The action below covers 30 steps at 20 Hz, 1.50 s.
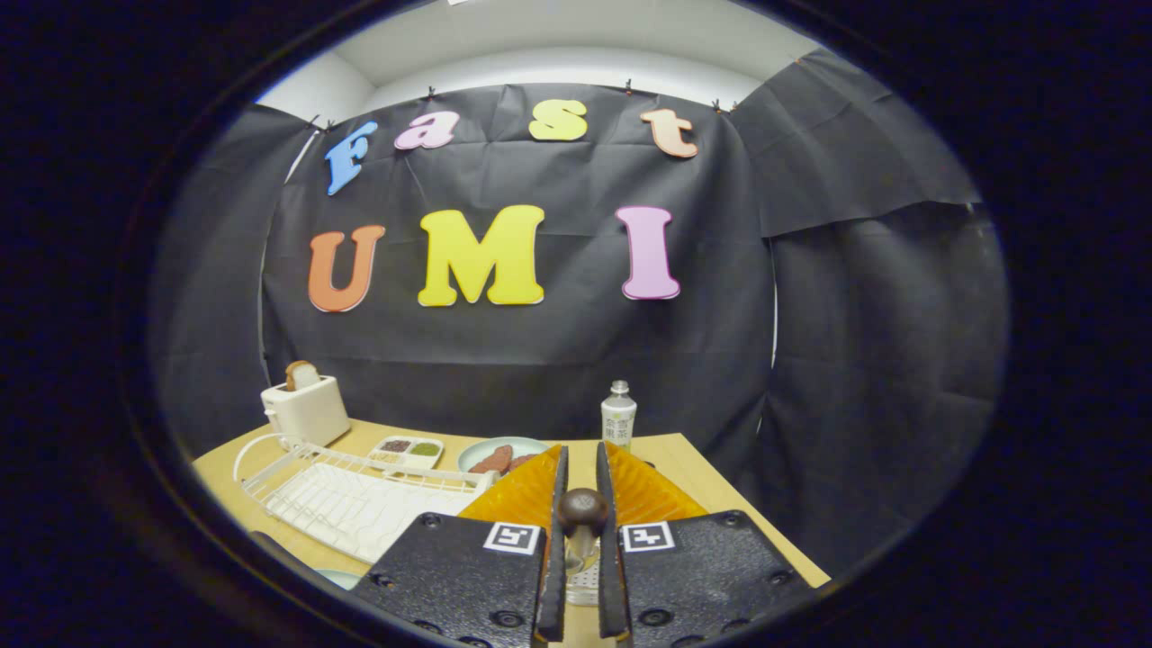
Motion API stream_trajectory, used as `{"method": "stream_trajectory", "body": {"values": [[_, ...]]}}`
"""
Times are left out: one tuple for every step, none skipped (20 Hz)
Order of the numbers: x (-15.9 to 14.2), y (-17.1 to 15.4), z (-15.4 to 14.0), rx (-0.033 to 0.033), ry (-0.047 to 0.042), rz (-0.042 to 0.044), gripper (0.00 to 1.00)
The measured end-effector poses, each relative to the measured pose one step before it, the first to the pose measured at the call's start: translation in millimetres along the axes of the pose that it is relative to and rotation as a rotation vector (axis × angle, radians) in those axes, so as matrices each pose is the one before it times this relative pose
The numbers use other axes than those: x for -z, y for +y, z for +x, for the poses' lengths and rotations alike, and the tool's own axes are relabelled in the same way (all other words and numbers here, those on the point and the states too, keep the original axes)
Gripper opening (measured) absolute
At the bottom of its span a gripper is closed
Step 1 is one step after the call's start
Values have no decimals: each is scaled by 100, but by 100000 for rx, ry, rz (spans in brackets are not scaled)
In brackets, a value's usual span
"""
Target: Take the plate from the dish rack, then take the spoon from the basket and place it into the plate.
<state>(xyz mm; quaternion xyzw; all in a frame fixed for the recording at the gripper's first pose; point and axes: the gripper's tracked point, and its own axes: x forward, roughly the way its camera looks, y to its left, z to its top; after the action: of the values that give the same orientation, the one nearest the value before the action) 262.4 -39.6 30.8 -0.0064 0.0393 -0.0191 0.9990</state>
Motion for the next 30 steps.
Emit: {"method": "stream_trajectory", "body": {"values": [[178,980,-1014,-2031,842,-34,20],[312,961,-927,-1927,578,-16,20],[415,975,-873,-1709,467,116,20],[556,1080,-750,-1664,290,31,20],[620,1153,-690,-1716,394,-297,20],[756,1100,-598,-1628,655,-770,20],[727,1053,-308,-1368,398,-346,20],[923,1237,-315,-1867,1259,-810,20],[1089,1403,-422,-2163,1807,-496,20],[1009,1246,-119,-1921,1696,664,20],[969,1389,-23,-2449,1614,1190,20],[967,1320,191,-2538,1739,972,20],[1069,937,307,-1845,1968,667,20],[1003,890,513,-1435,2070,57,20],[1098,755,398,-804,2951,-1071,20],[927,607,294,102,2717,-594,20],[505,541,203,-185,1624,126,20],[222,680,206,-1185,566,155,20],[133,649,119,-1040,81,326,20],[161,395,28,-722,-256,84,20],[118,252,58,-45,-304,-187,20],[213,139,119,424,62,-532,20],[298,-71,98,1252,741,-697,20],[73,-91,-381,814,-599,-177,20],[-80,46,141,864,45,106,21],[172,-111,-116,777,396,277,21],[63,-137,-87,506,460,646,22],[36,-197,-103,405,284,1064,23],[-74,-182,-306,26,100,1425,23],[-53,-171,-258,-503,-338,2149,30]]}}
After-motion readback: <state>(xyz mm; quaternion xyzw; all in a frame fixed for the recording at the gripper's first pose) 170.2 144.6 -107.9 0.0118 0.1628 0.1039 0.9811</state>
